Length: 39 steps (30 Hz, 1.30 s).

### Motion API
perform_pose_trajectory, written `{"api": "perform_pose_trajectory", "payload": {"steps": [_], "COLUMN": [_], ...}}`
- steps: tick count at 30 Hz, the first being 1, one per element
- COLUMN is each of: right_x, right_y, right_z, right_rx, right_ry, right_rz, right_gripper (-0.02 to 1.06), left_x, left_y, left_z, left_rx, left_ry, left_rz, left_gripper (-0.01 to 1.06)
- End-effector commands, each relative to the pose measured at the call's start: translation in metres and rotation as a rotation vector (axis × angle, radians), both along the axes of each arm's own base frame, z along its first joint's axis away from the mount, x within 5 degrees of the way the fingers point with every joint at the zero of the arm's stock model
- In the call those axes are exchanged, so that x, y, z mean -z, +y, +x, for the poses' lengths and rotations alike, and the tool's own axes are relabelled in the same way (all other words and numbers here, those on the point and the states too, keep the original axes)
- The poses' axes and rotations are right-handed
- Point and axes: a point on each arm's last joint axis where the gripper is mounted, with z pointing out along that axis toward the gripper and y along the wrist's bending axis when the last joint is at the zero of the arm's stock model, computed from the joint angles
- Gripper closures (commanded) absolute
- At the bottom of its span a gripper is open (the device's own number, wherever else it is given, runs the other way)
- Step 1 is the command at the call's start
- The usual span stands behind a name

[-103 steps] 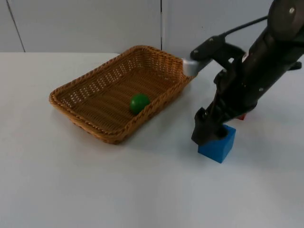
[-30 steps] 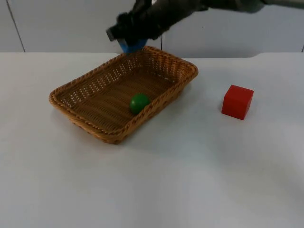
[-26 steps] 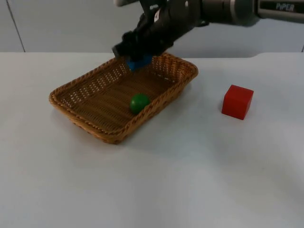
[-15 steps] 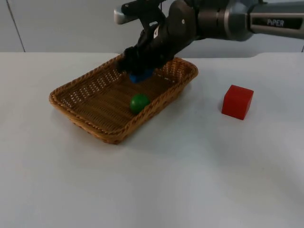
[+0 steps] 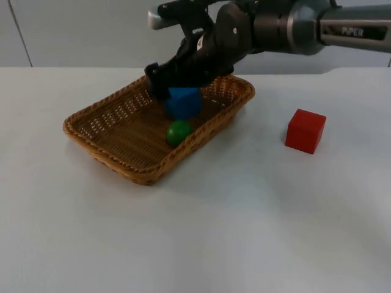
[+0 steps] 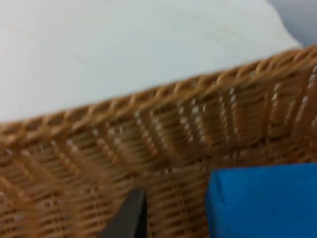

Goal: Place all geometric objects except the red cube into the basket.

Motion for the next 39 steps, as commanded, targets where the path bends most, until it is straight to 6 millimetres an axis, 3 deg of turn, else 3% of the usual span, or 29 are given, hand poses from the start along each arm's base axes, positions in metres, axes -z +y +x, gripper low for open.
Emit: {"api": "perform_pose_trajectory", "payload": {"steps": [1,3,7,8,11,16,19,22,26,27,28,31,32,33,36,37,39], "right_x": [-0.030,-0.040,-0.096,-0.096,-0.133,-0.144,-0.132,-0.132,-0.137,-0.137,-0.142,-0.170,-0.170,-0.189,-0.217,-0.217,-0.234], "right_y": [0.000,-0.001,-0.004,-0.004,-0.013,-0.020,-0.031,-0.043,-0.071,-0.071,-0.081,-0.107,-0.107,-0.120,-0.142,-0.142,-0.161], "right_z": [0.002,0.000,-0.017,-0.017,-0.034,-0.046,-0.062,-0.080,-0.128,-0.128,-0.142,-0.182,-0.182,-0.201,-0.233,-0.233,-0.246], "right_rx": [-0.010,-0.018,-0.059,-0.059,-0.084,-0.076,-0.068,-0.069,-0.062,-0.062,-0.062,-0.040,-0.040,-0.027,-0.022,-0.022,0.013], "right_ry": [-0.072,-0.075,-0.053,-0.053,-0.022,-0.043,0.025,0.062,0.067,0.067,0.053,-0.045,-0.045,-0.090,-0.154,-0.154,-0.197], "right_rz": [0.025,0.015,-0.043,-0.043,-0.090,-0.054,-0.087,-0.110,-0.110,-0.110,-0.102,-0.010,-0.010,0.033,0.078,0.078,0.119], "right_gripper": [0.00,0.00,0.00,0.00,0.01,0.02,0.02,0.02,0.02,0.02,0.02,0.02,0.02,0.02,0.02,0.02,0.02], "left_x": [-0.001,-0.001,-0.001,-0.001,-0.001,-0.001,0.000,0.000,0.000,0.000,0.000,0.001,0.001,0.001,0.001,0.001,0.001], "left_y": [0.001,0.001,0.001,0.001,0.001,0.001,0.001,0.001,0.000,0.000,0.000,0.000,0.000,-0.001,-0.001,-0.001,-0.001], "left_z": [-0.001,-0.001,-0.001,-0.001,-0.001,-0.001,-0.001,-0.002,-0.002,-0.002,-0.002,-0.002,-0.002,-0.002,-0.002,-0.002,-0.002], "left_rx": [-0.002,-0.002,-0.002,-0.002,-0.001,-0.001,-0.003,-0.005,-0.005,-0.005,-0.005,-0.005,-0.005,-0.005,-0.005,-0.005,-0.005], "left_ry": [-0.007,-0.007,-0.007,-0.007,-0.009,-0.009,-0.004,0.002,0.005,0.005,0.005,0.006,0.006,0.007,0.007,0.007,0.008], "left_rz": [0.004,0.004,0.004,0.004,0.004,0.004,0.004,0.003,-0.007,-0.007,-0.012,-0.027,-0.027,-0.032,-0.042,-0.042,-0.046], "left_gripper": [0.00,0.00,0.00,0.00,0.00,0.00,0.00,0.00,0.00,0.00,0.00,0.00,0.00,0.00,0.00,0.00,0.00]}}
